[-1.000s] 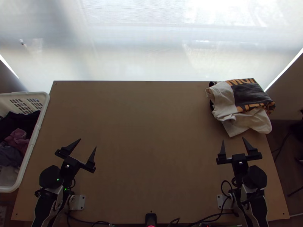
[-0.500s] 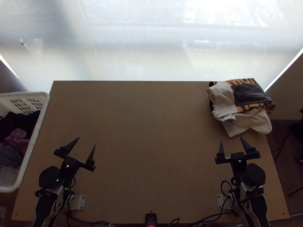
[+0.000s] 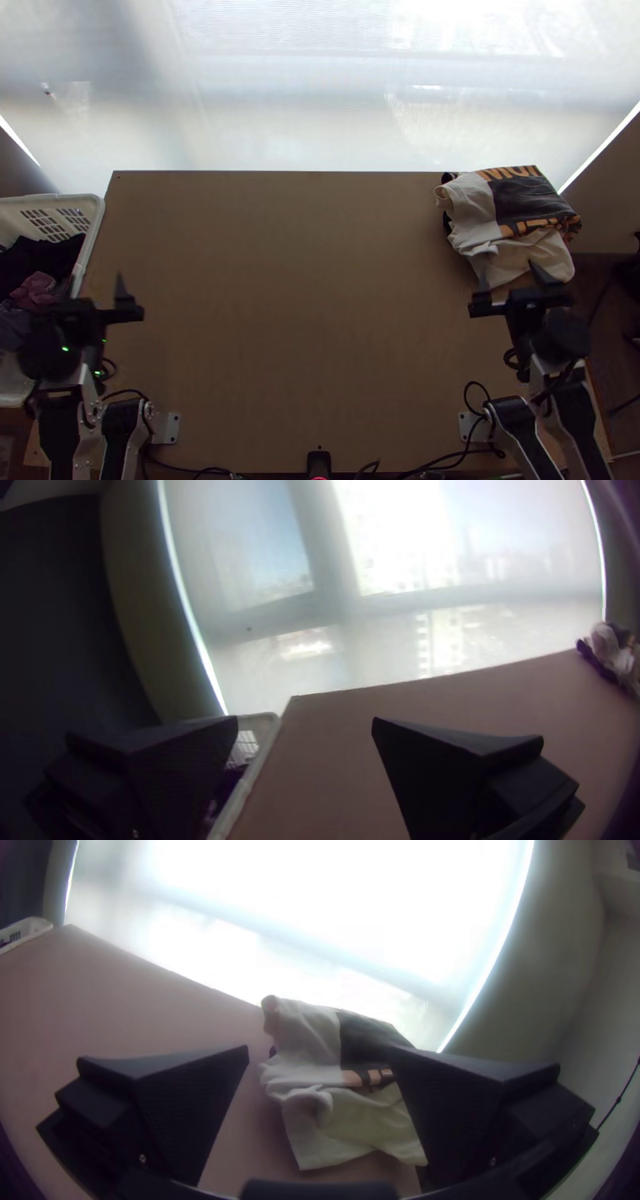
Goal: Fold the t-shirt
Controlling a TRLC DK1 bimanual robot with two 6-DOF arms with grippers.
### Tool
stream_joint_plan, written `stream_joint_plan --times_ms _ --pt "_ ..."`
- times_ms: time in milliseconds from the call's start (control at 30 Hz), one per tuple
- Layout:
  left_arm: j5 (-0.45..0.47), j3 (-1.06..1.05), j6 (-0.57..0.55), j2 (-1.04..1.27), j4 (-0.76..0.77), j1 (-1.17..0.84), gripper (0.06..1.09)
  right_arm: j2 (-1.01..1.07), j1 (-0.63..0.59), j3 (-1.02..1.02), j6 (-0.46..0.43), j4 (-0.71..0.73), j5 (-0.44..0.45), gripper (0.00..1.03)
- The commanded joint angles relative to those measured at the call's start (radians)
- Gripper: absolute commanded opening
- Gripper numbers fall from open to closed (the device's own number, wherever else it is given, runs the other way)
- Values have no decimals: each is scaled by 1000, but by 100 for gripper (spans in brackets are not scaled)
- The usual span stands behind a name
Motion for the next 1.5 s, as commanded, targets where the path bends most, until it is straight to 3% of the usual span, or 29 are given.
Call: stream_joint_plan --times_ms 0,100,233,567,800,1133,1267,1467 --pt "-7 398 -74 193 -286 330 104 328 19 431 160 -264 15 98" --pt "16 491 -45 299 -410 500 104 394 36 561 203 -393 15 98" --pt "199 590 2 573 -587 741 104 480 102 719 284 -566 13 98" --pt "219 928 61 1196 -604 926 103 559 168 963 289 -742 -7 98" --pt "237 1119 139 1523 -814 911 103 578 212 1080 295 -817 -8 98" --pt "268 1169 142 1741 -648 876 104 575 246 1166 289 -910 -8 98" --pt "265 1112 143 1750 -444 827 104 575 261 1169 289 -920 -8 98" --pt "222 1112 100 1848 -265 768 104 587 300 1180 281 -942 -7 98"
